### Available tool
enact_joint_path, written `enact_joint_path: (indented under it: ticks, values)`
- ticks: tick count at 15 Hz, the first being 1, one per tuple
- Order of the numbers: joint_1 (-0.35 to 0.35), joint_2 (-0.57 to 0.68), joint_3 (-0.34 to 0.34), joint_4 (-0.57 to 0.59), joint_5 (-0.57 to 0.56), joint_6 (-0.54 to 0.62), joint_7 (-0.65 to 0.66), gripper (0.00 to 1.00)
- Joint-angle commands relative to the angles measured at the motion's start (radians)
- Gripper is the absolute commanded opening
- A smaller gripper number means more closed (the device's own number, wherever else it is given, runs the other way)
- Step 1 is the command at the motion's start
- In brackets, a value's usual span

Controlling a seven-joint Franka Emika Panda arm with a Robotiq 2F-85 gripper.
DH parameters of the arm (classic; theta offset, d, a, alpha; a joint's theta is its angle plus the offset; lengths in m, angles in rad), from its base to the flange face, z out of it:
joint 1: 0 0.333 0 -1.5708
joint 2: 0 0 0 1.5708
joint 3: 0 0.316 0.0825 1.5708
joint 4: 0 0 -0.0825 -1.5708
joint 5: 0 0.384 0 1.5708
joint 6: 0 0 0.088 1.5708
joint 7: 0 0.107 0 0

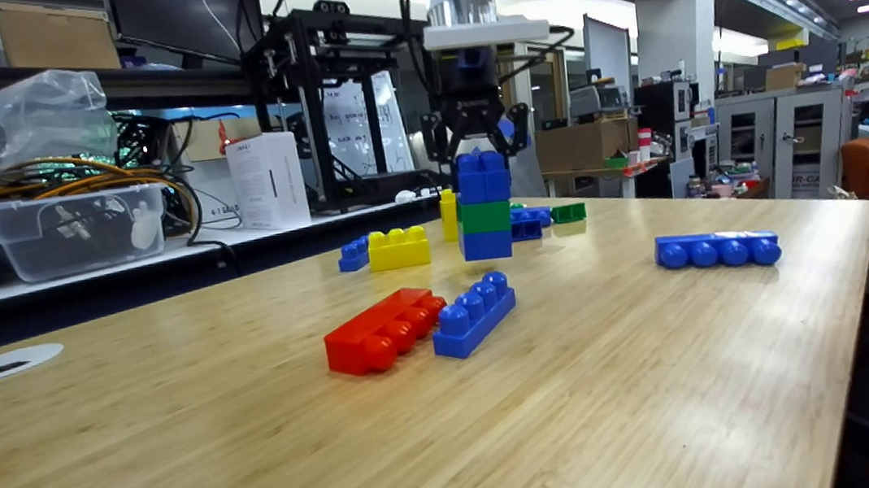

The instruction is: Move the stack of blocks to the right then place a green block on the top

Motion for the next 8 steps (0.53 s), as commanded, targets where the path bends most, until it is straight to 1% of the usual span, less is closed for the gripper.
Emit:
enact_joint_path:
  ticks: [1,5,8]
  values:
    - [-0.038,-0.063,-0.008,-0.094,0.059,0.056,-0.082,0.44]
    - [-0.074,-0.093,-0.031,-0.157,0.095,0.07,-0.145,0.44]
    - [-0.089,-0.102,-0.044,-0.19,0.086,0.076,-0.16,0.44]
